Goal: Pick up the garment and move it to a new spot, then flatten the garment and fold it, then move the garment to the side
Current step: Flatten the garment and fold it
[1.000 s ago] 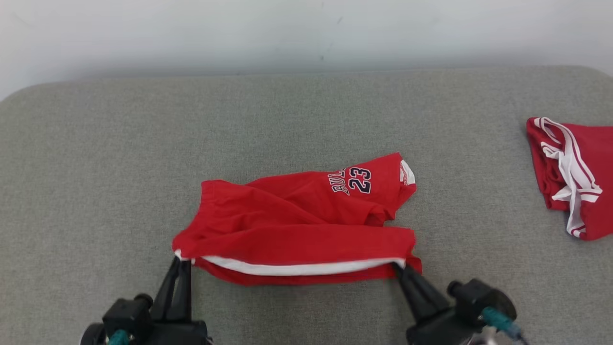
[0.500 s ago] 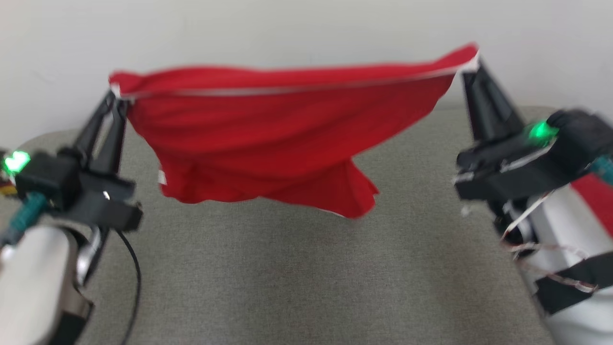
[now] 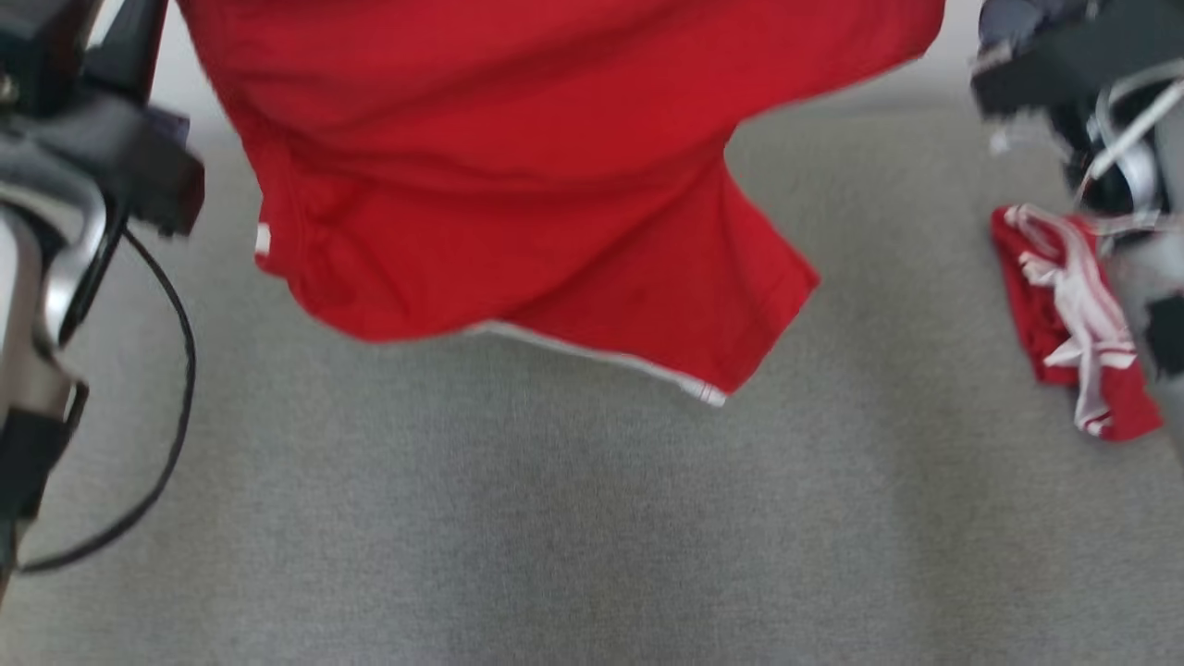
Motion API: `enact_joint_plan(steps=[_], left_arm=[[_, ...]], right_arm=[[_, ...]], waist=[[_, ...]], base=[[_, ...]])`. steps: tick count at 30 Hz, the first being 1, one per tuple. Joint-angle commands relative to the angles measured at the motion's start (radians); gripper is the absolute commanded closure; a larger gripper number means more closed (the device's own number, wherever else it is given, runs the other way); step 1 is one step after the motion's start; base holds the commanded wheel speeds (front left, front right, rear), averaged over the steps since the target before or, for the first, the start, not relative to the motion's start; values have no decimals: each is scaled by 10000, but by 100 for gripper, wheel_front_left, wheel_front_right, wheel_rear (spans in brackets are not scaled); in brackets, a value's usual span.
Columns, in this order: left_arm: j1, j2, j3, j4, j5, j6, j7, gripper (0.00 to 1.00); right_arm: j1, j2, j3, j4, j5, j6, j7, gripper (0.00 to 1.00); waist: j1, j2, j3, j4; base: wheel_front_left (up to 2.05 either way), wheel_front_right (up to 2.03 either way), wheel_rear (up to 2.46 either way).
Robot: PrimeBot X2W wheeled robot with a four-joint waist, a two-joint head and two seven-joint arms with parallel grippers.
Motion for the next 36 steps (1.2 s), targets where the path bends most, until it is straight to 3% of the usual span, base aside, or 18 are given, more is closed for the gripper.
enact_joint_plan(steps=[1, 6, 10, 14, 18, 25, 30, 36], left_arm=[[-272, -59, 37, 168, 61, 36, 50, 100], [-2380, -347, -140, 1498, 541, 157, 85, 100], [-4168, -711, -37, 2168, 1001, 528, -1122, 100], [-4801, -1071, -87, 2861, 1110, 658, -2320, 100], [-3542, -1581, -92, 4145, 530, 585, -2909, 100], [-156, -2497, 154, 5529, -556, 500, -3240, 100], [2089, -3083, 605, 5186, -757, 552, -3216, 100], [3974, -3334, 1170, 4891, -518, 530, -3201, 100]], right_arm=[[-308, -68, -33, 134, -11, -36, 11, 100], [-2710, 29, -442, 1738, -483, -44, -278, 100], [-4571, 77, -951, 2787, -1210, -47, -972, 100], [-5092, 35, -1044, 3482, -1402, -47, -1314, 100], [-3491, -120, -712, 3830, -741, -55, -1453, 100], [626, -256, -635, 2548, 505, -70, -1470, 100], [3311, -346, -831, 1645, 833, -69, -1472, 100], [5603, -186, -1150, 1382, 922, -71, -1472, 100]], waist=[[-1, -1, 1553, 148], [-1, -1, 3076, 102], [-1, -1, 3701, 76], [-1, -1, 3967, 108], [-1, -1, 4115, 96], [-1, -1, 3763, -63], [-1, -1, 3115, -107], [-1, -1, 2251, -257]], base=[[0, 0, 0], [0, 0, 0], [0, 0, 0], [0, 0, 0], [0, 0, 0], [0, 0, 0], [0, 0, 0], [0, 0, 0]])
